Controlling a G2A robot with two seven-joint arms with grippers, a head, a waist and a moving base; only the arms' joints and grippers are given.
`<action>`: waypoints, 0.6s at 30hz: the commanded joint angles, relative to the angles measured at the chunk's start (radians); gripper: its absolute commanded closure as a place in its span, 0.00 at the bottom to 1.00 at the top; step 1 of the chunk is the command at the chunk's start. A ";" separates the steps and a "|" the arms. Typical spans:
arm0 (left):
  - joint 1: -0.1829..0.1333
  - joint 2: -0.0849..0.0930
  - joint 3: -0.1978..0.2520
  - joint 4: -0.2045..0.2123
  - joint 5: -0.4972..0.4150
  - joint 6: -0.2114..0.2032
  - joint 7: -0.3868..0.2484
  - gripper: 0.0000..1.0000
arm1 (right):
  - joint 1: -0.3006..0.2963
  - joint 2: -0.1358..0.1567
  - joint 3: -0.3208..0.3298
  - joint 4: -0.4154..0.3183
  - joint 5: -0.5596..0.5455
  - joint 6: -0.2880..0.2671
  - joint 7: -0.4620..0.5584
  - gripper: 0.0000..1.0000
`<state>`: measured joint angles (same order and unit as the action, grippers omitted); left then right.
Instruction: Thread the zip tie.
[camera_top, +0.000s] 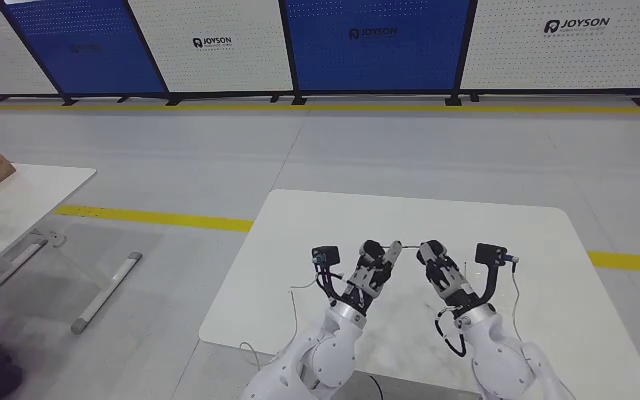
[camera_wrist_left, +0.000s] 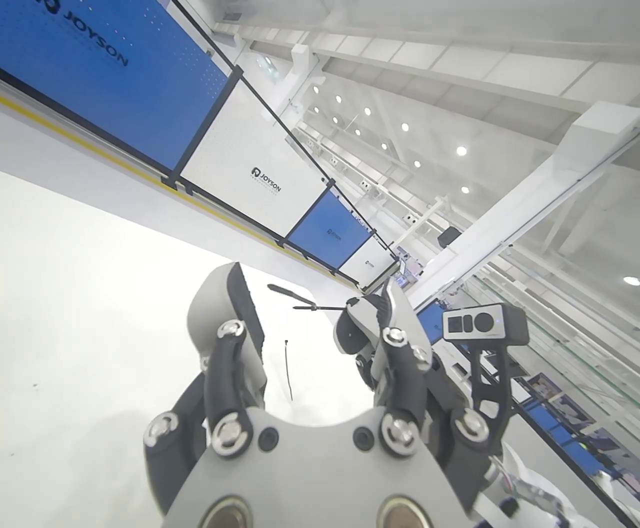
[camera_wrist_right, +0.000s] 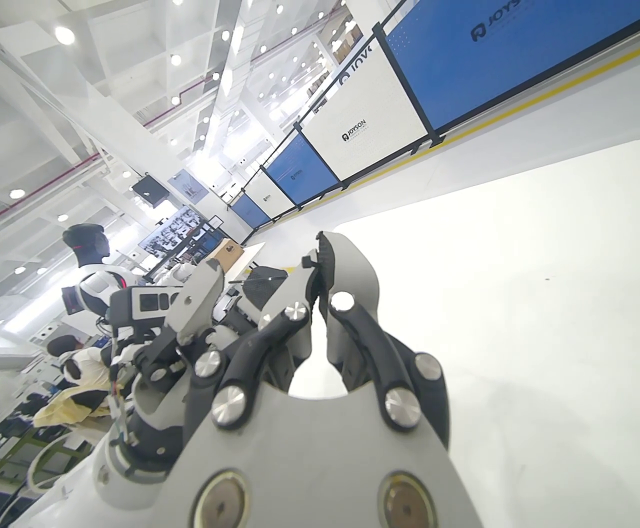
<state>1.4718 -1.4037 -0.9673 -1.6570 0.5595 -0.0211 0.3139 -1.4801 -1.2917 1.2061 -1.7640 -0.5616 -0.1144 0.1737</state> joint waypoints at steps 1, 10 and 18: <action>-0.003 -0.001 0.003 0.006 -0.001 0.000 0.001 0.98 | 0.000 0.000 -0.001 -0.001 -0.002 -0.001 -0.001 1.00; -0.012 -0.006 0.010 0.019 -0.010 -0.006 0.001 1.00 | 0.003 -0.001 -0.004 0.000 -0.002 -0.003 -0.004 1.00; -0.010 -0.007 0.008 0.019 -0.014 -0.014 0.004 1.00 | 0.002 -0.003 -0.006 0.000 0.004 -0.001 -0.011 0.67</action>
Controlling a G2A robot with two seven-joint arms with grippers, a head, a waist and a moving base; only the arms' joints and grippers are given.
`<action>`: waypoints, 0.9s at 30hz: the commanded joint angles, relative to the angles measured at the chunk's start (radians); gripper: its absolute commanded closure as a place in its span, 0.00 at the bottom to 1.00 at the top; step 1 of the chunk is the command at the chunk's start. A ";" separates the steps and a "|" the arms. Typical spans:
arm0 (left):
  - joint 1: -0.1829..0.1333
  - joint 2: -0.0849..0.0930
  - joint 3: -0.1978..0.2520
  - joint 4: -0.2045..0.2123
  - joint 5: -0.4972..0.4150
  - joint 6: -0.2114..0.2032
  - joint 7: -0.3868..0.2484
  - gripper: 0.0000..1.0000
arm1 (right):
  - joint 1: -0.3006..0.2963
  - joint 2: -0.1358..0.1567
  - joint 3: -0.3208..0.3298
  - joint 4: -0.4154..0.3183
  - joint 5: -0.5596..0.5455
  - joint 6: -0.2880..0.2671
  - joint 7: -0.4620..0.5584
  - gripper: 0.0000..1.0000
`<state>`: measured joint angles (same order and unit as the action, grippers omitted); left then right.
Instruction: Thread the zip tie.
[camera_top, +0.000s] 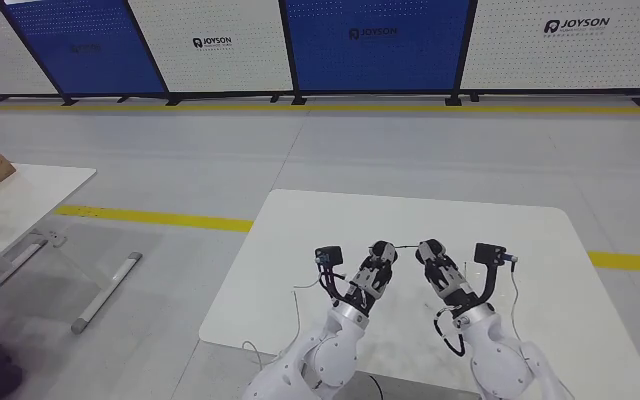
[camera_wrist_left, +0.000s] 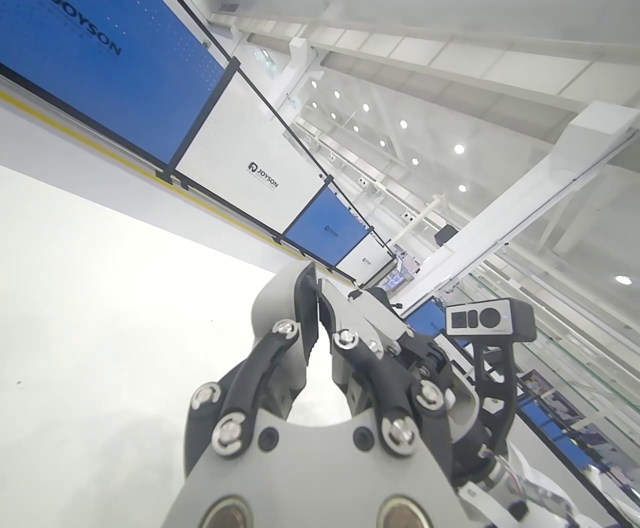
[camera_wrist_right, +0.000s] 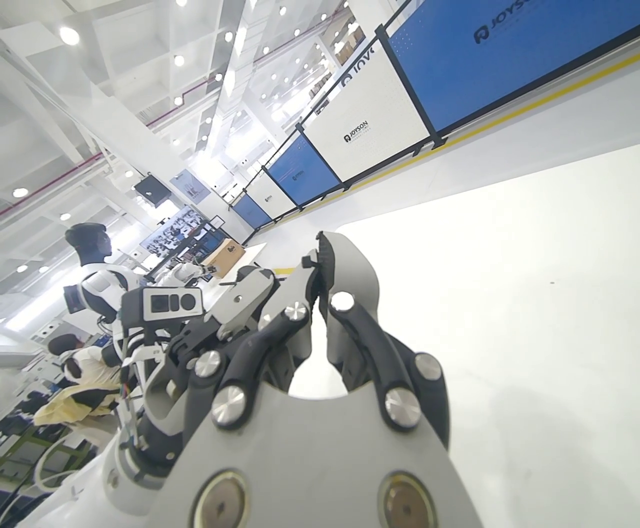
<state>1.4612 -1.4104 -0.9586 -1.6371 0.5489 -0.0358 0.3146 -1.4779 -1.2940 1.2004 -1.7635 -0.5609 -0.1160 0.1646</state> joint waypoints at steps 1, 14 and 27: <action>0.001 -0.001 -0.002 -0.002 -0.008 0.002 0.005 1.00 | 0.000 -0.001 -0.001 0.000 0.005 0.001 -0.003 0.04; 0.004 -0.022 -0.045 -0.014 -0.325 -0.043 0.063 1.00 | 0.008 0.002 0.005 0.030 -0.136 0.059 -0.026 0.00; 0.002 -0.024 -0.049 -0.014 -0.383 -0.038 0.036 1.00 | 0.023 0.004 0.001 0.045 -0.191 0.124 0.036 0.00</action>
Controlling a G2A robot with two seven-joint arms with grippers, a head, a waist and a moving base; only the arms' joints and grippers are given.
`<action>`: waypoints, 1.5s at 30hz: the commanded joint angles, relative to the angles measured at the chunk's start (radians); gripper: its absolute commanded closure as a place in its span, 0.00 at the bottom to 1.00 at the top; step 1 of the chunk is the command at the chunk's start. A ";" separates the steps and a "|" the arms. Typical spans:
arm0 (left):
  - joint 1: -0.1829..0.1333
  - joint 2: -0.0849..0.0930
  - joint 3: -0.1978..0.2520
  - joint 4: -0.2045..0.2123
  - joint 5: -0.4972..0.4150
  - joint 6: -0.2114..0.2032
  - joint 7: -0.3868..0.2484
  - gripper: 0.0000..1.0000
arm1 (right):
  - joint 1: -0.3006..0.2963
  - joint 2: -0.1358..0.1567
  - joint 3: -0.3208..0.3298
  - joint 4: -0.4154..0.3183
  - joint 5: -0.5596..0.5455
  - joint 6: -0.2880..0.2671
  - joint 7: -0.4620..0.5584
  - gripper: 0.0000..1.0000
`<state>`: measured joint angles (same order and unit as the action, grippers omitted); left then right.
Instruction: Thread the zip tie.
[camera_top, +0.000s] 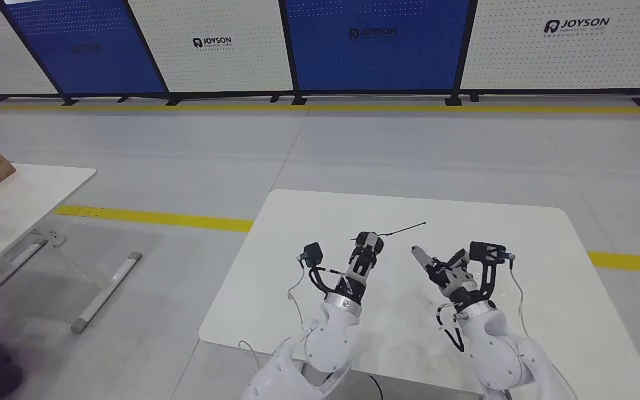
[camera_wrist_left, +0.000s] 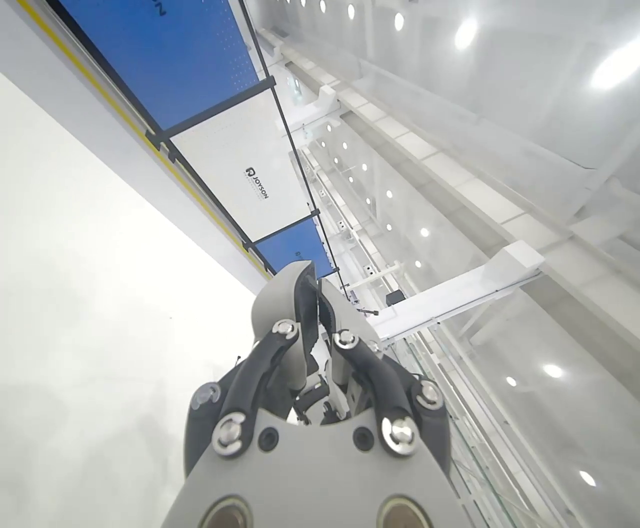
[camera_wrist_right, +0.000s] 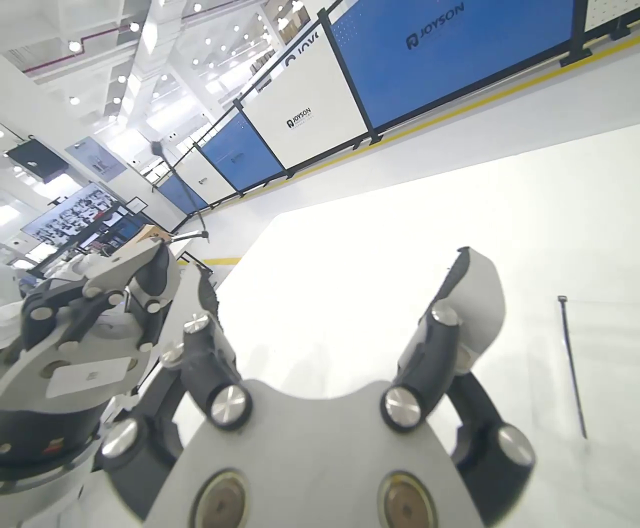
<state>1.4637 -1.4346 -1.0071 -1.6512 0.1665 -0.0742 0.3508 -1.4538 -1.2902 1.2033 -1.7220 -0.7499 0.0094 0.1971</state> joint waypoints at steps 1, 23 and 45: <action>0.000 0.000 0.000 0.000 -0.001 0.000 -0.002 1.00 | 0.001 0.000 -0.004 0.008 -0.007 -0.005 0.013 0.00; 0.016 0.003 -0.025 -0.038 -0.129 -0.010 -0.127 1.00 | 0.040 0.012 -0.030 0.074 -0.206 -0.143 0.034 0.00; 0.023 0.005 -0.018 -0.062 -0.128 -0.001 -0.168 1.00 | 0.057 0.012 -0.022 0.086 -0.099 -0.219 0.059 0.55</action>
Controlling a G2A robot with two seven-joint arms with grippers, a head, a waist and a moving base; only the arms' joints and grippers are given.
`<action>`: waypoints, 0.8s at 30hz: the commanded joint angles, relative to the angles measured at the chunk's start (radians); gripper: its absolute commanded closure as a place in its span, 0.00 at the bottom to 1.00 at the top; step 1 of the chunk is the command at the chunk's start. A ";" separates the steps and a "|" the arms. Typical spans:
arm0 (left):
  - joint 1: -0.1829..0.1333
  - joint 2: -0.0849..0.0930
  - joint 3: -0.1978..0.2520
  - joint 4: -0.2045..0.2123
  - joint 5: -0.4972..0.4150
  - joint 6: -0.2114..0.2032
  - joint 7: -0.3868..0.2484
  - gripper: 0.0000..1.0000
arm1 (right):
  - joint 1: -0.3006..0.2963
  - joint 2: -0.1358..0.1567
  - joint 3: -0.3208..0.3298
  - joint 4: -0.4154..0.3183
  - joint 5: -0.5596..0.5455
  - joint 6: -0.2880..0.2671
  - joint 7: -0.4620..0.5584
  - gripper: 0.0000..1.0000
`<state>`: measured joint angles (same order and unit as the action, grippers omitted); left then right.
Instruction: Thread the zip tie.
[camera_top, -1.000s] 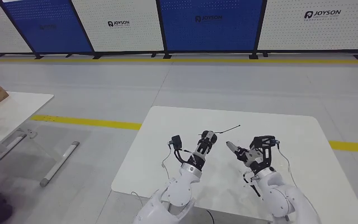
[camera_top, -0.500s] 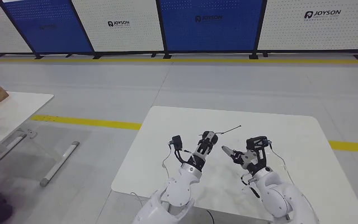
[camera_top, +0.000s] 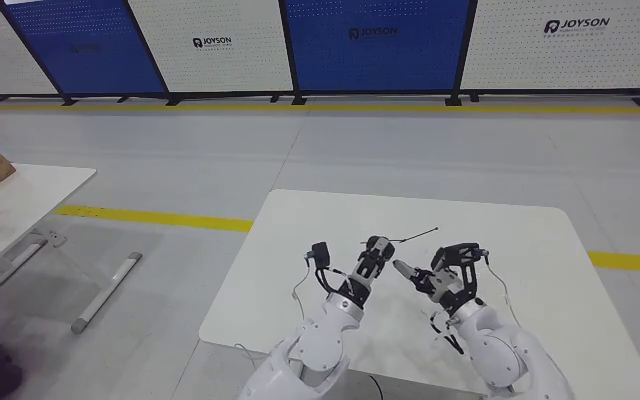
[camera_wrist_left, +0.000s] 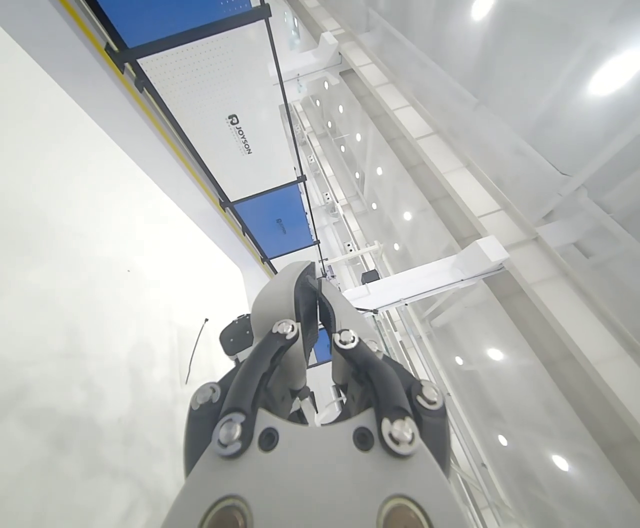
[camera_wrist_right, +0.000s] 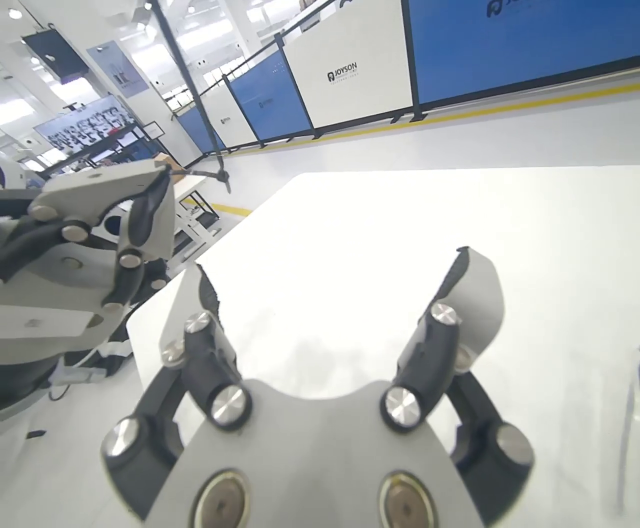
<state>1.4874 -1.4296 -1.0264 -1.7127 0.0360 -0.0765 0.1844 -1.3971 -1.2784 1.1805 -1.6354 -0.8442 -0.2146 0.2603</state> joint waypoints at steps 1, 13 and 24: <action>-0.001 0.000 0.002 -0.001 0.005 0.003 -0.002 1.00 | 0.000 0.000 0.001 -0.001 -0.011 0.010 -0.009 0.67; -0.014 -0.003 0.019 0.018 0.010 0.014 -0.001 1.00 | -0.005 0.003 -0.001 -0.023 -0.017 -0.006 0.000 0.55; -0.023 -0.005 0.030 0.038 0.020 0.026 -0.007 1.00 | -0.008 0.005 0.003 -0.024 -0.010 -0.016 -0.005 0.62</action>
<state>1.4657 -1.4343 -0.9983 -1.6782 0.0565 -0.0523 0.1780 -1.4043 -1.2738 1.1830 -1.6591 -0.8533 -0.2295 0.2572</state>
